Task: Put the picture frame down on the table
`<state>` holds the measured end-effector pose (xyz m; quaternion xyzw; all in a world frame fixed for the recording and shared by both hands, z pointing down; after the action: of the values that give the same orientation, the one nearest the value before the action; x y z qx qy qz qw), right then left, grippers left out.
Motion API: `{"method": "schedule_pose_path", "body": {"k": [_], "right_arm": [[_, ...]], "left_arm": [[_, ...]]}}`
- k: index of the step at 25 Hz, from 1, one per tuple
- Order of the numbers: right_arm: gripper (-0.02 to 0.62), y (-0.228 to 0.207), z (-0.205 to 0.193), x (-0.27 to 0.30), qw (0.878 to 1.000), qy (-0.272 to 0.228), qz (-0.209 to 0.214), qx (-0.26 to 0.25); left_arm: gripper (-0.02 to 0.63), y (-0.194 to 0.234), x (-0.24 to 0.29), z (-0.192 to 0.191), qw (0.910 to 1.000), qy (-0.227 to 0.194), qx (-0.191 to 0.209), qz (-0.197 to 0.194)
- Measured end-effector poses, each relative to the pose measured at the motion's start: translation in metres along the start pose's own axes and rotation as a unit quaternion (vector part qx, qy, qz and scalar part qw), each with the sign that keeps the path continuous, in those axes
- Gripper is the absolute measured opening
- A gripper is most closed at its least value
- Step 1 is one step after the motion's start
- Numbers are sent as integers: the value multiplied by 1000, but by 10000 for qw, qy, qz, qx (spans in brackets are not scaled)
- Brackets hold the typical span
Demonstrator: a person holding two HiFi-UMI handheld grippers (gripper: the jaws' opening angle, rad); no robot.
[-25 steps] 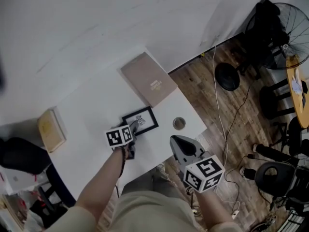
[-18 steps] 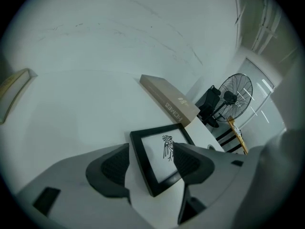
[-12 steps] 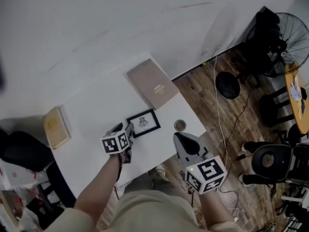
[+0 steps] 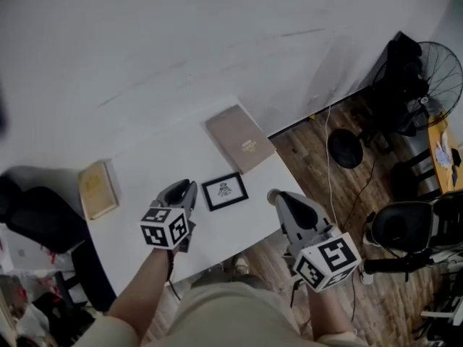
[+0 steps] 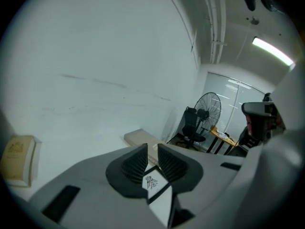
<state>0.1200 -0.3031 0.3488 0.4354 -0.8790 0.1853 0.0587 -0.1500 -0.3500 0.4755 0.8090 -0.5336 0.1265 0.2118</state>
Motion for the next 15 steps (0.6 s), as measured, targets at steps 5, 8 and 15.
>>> {"method": "schedule_pose_path", "body": {"k": [5, 8, 15], "right_arm": [[23, 16, 27, -14, 9991, -361, 100, -222], [23, 27, 42, -27, 9973, -627, 175, -342], [23, 45, 68, -58, 9892, -1377, 311, -386]], "left_arm": [[55, -20, -40, 41, 9960, -492, 730, -133], [47, -35, -67, 62, 9910, -788, 1052, -266], [28, -68, -129, 108, 9753, -1579, 1430, -589]]}}
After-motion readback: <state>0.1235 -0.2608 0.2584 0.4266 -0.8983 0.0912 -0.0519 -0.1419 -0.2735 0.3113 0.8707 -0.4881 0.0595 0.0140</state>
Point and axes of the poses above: the fingertips, and each gripper's own axes: x forward along the fingers, y to its left, z out of its top, the point moved 7 cm from there along -x, backward along the fingers, and after that the axes turned 6 degrees about x, right-handed, at the moved point
